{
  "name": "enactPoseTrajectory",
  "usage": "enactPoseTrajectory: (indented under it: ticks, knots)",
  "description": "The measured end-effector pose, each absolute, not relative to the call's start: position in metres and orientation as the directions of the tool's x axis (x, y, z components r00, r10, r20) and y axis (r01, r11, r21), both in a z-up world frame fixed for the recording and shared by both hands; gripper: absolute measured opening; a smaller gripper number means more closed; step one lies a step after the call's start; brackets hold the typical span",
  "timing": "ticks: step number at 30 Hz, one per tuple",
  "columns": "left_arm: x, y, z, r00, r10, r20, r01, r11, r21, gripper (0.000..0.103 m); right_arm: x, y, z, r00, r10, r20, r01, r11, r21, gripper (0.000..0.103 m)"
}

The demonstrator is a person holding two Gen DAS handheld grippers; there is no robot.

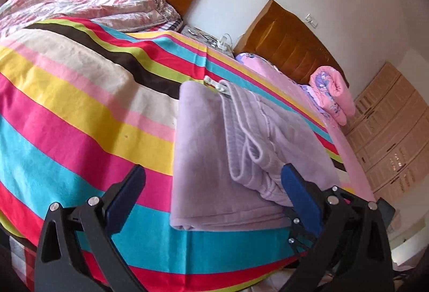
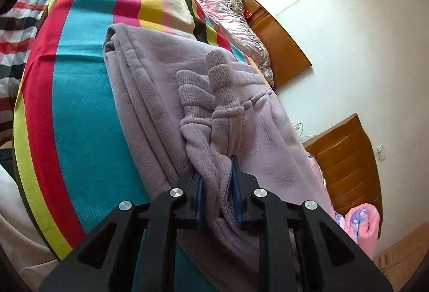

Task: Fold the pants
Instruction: 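Lift the held cuff and fold it over the pants with the right tool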

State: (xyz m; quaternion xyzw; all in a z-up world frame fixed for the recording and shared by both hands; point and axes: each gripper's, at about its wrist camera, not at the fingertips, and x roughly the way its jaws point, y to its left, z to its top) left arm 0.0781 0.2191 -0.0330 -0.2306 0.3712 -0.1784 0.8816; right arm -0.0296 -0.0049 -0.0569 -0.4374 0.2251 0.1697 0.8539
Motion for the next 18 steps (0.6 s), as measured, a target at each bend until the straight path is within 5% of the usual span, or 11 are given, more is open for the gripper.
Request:
enactPoseTrajectory:
  ticks: [5, 14, 15, 16, 18]
  knots:
    - [0.101, 0.193, -0.034, 0.518, -0.696, -0.498, 0.226, 0.673, -0.704, 0.101, -0.038, -0.009, -0.039, 0.880, 0.126, -0.458, -0.441, 0.577, -0.687, 0.018]
    - [0.181, 0.134, -0.064, 0.291, -0.812, -0.506, 0.129, 0.558, -0.820, 0.100, -0.044, -0.013, -0.031, 0.868, 0.167, -0.468, -0.470, 0.579, -0.666, 0.019]
    - [0.186, 0.128, -0.070, 0.276, -0.805, -0.525, 0.114, 0.570, -0.814, 0.093, -0.044, -0.015, -0.032, 0.863, 0.177, -0.473, -0.480, 0.581, -0.657, 0.020]
    - [0.190, 0.124, -0.076, 0.268, -0.788, -0.554, 0.099, 0.594, -0.798, 0.081, -0.044, -0.018, -0.030, 0.845, 0.202, -0.495, -0.509, 0.588, -0.629, 0.023]
    - [0.188, 0.124, -0.081, 0.284, -0.766, -0.577, 0.102, 0.622, -0.776, 0.072, -0.049, -0.032, -0.021, 0.820, 0.264, -0.508, -0.549, 0.613, -0.567, 0.049]
